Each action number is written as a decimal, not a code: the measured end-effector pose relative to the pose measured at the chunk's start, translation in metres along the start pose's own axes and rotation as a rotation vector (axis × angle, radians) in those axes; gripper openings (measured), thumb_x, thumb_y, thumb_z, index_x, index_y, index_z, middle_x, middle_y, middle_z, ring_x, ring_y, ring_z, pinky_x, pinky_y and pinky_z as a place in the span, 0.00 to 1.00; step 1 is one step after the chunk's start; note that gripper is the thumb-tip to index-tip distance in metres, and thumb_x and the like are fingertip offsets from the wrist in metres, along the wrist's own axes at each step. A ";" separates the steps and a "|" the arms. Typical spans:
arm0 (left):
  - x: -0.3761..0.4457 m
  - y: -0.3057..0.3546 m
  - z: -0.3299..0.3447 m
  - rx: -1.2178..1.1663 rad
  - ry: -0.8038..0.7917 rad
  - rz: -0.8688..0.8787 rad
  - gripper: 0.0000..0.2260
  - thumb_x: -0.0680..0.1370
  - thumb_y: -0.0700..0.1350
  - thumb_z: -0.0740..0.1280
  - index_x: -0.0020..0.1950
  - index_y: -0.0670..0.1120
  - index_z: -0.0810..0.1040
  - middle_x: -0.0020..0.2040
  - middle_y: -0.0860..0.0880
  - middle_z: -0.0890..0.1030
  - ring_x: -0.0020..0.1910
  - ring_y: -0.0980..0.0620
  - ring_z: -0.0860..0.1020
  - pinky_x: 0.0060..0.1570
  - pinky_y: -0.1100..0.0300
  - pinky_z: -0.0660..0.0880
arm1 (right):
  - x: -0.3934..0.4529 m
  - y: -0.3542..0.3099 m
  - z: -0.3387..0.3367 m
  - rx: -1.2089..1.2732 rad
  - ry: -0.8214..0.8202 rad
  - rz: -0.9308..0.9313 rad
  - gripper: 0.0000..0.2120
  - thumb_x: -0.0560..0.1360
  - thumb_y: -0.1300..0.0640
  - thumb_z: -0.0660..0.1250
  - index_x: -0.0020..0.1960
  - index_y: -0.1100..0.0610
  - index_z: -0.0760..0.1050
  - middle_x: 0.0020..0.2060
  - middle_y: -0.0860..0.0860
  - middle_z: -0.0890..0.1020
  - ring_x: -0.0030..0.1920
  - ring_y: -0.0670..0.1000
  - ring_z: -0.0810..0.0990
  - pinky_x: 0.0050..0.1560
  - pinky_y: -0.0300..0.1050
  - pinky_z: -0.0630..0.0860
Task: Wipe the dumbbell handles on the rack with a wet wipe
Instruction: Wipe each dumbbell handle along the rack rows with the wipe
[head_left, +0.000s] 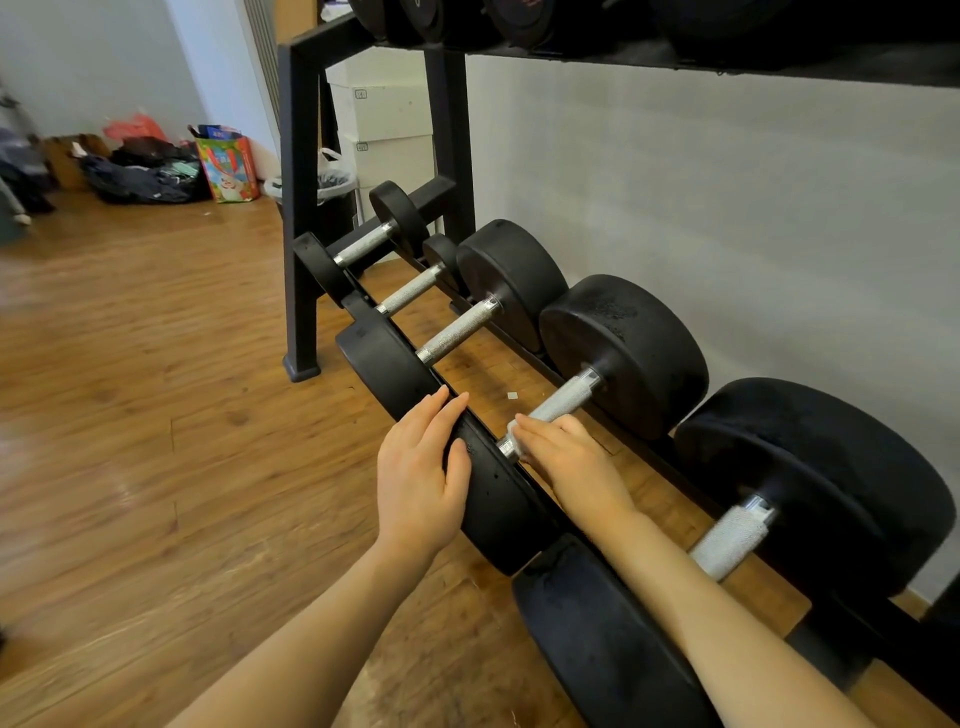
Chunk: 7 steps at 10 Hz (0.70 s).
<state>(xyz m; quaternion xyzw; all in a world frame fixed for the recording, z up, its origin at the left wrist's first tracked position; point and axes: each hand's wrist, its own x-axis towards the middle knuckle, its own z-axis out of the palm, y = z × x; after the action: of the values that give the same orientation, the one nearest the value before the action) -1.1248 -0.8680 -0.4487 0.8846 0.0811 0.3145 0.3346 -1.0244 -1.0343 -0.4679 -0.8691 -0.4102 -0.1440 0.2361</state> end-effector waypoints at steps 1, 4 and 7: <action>0.000 -0.001 0.000 -0.001 0.000 0.009 0.23 0.79 0.53 0.53 0.72 0.50 0.73 0.73 0.50 0.72 0.73 0.52 0.67 0.71 0.47 0.65 | 0.001 0.001 -0.004 -0.029 0.054 0.024 0.25 0.68 0.69 0.75 0.64 0.62 0.76 0.55 0.57 0.81 0.46 0.56 0.80 0.37 0.54 0.82; 0.000 -0.001 0.001 -0.001 0.003 0.007 0.24 0.79 0.53 0.53 0.72 0.50 0.73 0.73 0.50 0.72 0.73 0.52 0.67 0.71 0.50 0.64 | 0.005 0.003 -0.005 0.010 0.043 0.049 0.19 0.74 0.63 0.71 0.65 0.58 0.76 0.61 0.54 0.79 0.50 0.56 0.79 0.44 0.56 0.81; 0.001 -0.001 0.000 -0.012 -0.003 -0.002 0.24 0.79 0.53 0.52 0.72 0.50 0.73 0.73 0.50 0.72 0.73 0.51 0.67 0.71 0.43 0.66 | 0.003 0.000 -0.002 -0.025 -0.126 0.023 0.22 0.78 0.62 0.64 0.71 0.53 0.70 0.73 0.49 0.69 0.61 0.56 0.77 0.53 0.55 0.78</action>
<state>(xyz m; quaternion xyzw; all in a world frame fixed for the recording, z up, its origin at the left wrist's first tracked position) -1.1244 -0.8672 -0.4489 0.8829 0.0796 0.3133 0.3405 -1.0220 -1.0333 -0.4649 -0.8839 -0.4126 -0.0912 0.2004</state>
